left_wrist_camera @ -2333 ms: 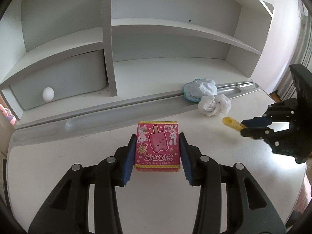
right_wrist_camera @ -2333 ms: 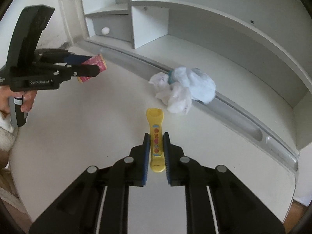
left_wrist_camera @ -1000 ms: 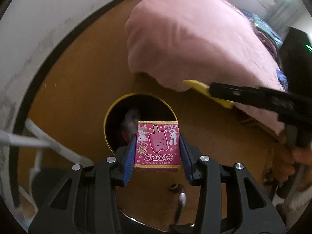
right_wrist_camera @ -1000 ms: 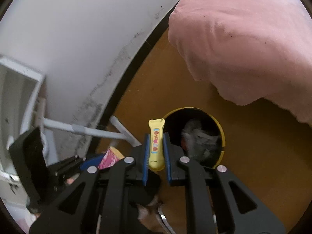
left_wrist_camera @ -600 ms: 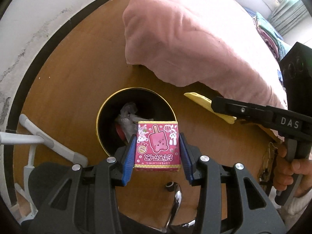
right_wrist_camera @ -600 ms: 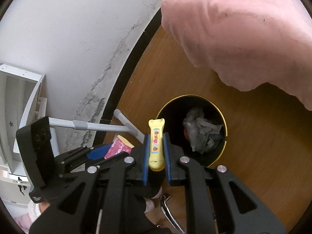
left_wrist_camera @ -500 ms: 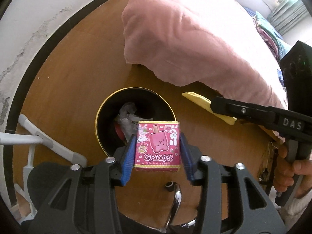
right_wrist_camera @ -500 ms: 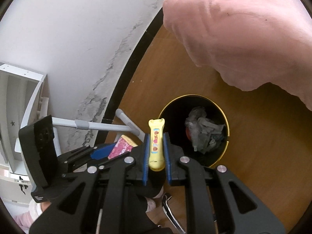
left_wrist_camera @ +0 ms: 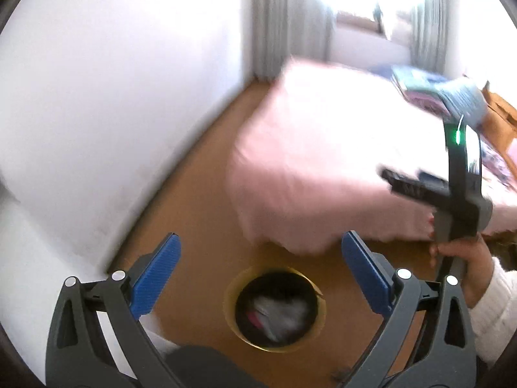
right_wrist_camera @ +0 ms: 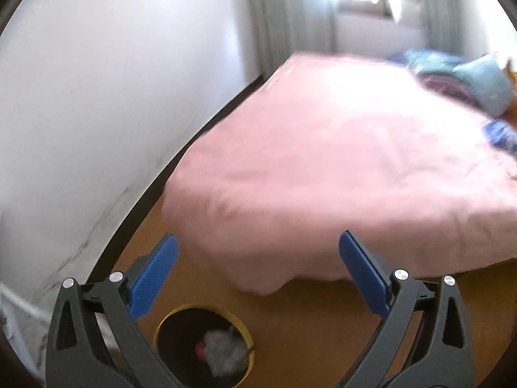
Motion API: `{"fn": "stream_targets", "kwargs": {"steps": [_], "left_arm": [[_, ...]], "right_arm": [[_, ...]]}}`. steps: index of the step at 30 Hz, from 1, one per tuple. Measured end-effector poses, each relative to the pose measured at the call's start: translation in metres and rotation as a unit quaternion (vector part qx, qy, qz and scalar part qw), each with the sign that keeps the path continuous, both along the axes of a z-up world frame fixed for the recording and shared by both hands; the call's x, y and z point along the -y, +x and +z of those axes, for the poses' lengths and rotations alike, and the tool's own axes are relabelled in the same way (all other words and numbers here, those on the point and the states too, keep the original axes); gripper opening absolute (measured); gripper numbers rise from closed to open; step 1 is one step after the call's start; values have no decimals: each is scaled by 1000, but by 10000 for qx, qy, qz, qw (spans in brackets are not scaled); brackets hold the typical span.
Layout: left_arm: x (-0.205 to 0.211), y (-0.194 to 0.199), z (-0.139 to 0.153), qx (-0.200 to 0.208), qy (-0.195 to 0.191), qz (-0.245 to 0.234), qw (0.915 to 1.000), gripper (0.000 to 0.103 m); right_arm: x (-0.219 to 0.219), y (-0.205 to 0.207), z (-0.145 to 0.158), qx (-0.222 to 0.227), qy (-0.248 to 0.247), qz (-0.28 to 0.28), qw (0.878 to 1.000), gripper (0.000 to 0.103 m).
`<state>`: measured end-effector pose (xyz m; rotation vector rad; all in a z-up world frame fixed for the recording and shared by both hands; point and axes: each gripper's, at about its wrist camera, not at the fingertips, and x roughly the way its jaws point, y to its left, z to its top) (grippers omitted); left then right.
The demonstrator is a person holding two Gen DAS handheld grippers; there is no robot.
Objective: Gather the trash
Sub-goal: 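Carry box and stick over the bin and open both tools, then grasp the crumpled white tissue with left tool while right tool grasps the blue-edged white mask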
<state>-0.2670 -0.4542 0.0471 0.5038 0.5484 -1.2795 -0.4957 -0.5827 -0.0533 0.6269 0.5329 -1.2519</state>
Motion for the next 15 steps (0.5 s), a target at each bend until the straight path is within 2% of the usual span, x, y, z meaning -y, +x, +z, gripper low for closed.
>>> {"fn": "stream_targets", "kwargs": {"steps": [3, 5, 8, 9, 10, 11, 12, 14, 15], "left_arm": [[-52, 32, 27, 554, -10, 498, 9972, 97], [-95, 62, 32, 566, 28, 1021, 9932, 97], [-169, 115, 32, 385, 192, 1984, 9792, 97], [-205, 140, 29, 371, 231, 2467, 9681, 97], [-225, 155, 27, 356, 289, 2789, 9592, 97], [-257, 179, 23, 258, 428, 3304, 9425, 97], [-275, 195, 23, 165, 471, 3568, 9328, 97], [-324, 237, 25, -28, 436, 4199, 9065, 97], [-337, 250, 26, -57, 433, 4408, 8965, 97]], "right_arm": [[-2, 2, 2, 194, 81, 123, 9997, 96], [-8, 12, 4, 117, 79, 275, 9995, 96], [-17, 32, 11, -69, -26, 505, 9987, 96], [-21, 37, 14, -99, -50, 559, 9984, 96], [-24, 46, 16, -131, -50, 615, 9980, 96], [-29, 57, 22, -148, -63, 698, 9974, 96], [-33, 65, 25, -149, -83, 761, 9970, 96], [-47, 91, 41, -197, -279, 1035, 9940, 96], [-56, 107, 50, -264, -424, 1188, 9917, 96]]}}
